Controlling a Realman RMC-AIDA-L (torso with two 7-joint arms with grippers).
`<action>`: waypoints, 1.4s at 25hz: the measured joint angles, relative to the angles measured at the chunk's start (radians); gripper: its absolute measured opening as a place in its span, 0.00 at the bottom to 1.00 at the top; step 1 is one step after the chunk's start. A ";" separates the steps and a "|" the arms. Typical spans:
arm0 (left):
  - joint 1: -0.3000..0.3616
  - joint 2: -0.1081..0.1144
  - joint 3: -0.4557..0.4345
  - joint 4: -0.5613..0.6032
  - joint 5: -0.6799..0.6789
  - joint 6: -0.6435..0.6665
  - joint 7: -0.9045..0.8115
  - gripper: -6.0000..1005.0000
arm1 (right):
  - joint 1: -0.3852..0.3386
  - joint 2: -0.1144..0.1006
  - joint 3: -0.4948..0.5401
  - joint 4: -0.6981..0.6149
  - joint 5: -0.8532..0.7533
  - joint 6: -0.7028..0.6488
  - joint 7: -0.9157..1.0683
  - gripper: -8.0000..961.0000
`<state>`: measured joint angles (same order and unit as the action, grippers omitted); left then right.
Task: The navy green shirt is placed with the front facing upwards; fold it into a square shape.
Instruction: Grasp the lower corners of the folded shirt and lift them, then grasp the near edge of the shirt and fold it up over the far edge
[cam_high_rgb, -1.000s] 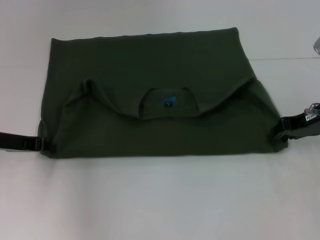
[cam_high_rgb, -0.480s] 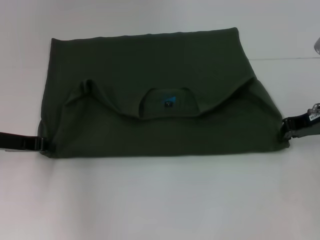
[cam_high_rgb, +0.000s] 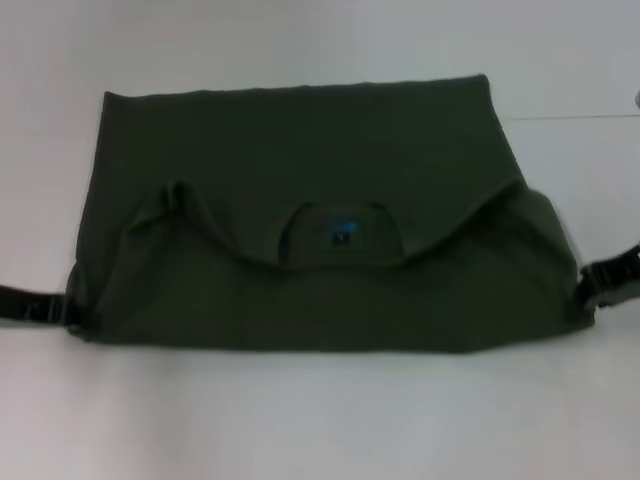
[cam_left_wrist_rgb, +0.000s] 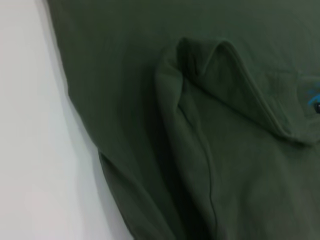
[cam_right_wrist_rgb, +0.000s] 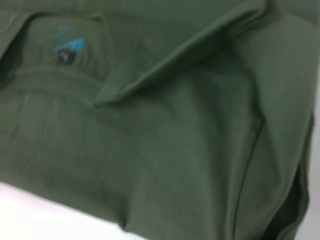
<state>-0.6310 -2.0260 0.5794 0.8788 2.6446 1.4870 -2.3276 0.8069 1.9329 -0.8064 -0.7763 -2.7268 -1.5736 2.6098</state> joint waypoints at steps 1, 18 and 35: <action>0.001 0.003 -0.003 0.010 0.016 0.029 -0.005 0.02 | -0.001 -0.001 -0.002 -0.001 -0.002 -0.027 -0.004 0.03; 0.010 0.039 -0.075 0.085 0.174 0.549 0.055 0.02 | -0.019 0.022 -0.034 0.016 -0.069 -0.389 -0.169 0.03; -0.023 0.053 -0.164 0.063 0.117 0.523 0.059 0.02 | -0.019 -0.015 0.123 0.019 0.034 -0.396 -0.207 0.03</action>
<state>-0.6537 -1.9726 0.4158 0.9415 2.7618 2.0101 -2.2688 0.7876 1.9176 -0.6832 -0.7577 -2.6931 -1.9691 2.4033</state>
